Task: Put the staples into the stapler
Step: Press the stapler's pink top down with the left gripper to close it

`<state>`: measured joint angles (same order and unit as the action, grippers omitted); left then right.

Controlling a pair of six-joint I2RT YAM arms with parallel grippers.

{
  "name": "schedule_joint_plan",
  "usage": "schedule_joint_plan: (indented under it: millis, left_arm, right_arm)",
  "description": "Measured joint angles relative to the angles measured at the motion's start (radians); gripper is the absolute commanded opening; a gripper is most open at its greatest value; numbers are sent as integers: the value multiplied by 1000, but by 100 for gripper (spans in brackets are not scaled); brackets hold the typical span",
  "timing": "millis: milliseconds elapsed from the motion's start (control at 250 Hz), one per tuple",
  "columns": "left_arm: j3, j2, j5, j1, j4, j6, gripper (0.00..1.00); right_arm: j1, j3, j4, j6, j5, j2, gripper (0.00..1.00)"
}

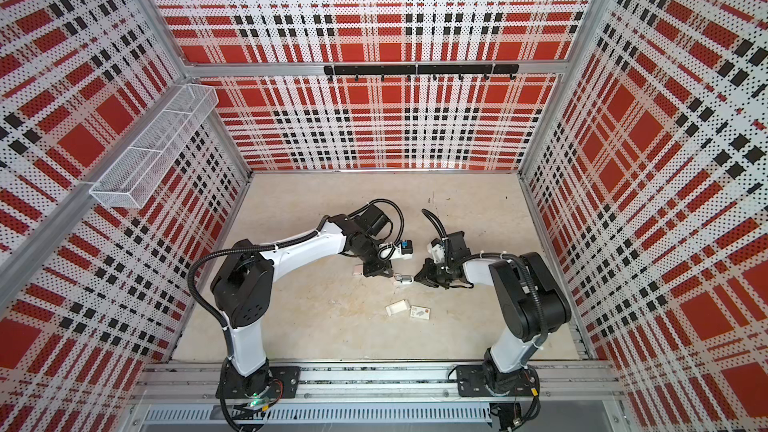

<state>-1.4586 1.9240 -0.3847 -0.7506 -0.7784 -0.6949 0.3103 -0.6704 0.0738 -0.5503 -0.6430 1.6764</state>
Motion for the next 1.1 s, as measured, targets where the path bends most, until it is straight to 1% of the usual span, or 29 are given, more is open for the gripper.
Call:
schedule_joint_plan:
  millis: [356, 796, 1100]
  left_arm:
    - [-29, 31, -17, -21, 21, 3, 22]
    - [-59, 78, -19, -50, 45, 2, 22]
    - [-99, 108, 5, -69, 36, -3, 22]
  right_arm:
    - [4, 0, -4, 0, 3, 0, 7]
    - [10, 0, -9, -5, 12, -1, 7]
    - [3, 0, -2, -12, 55, -18, 7]
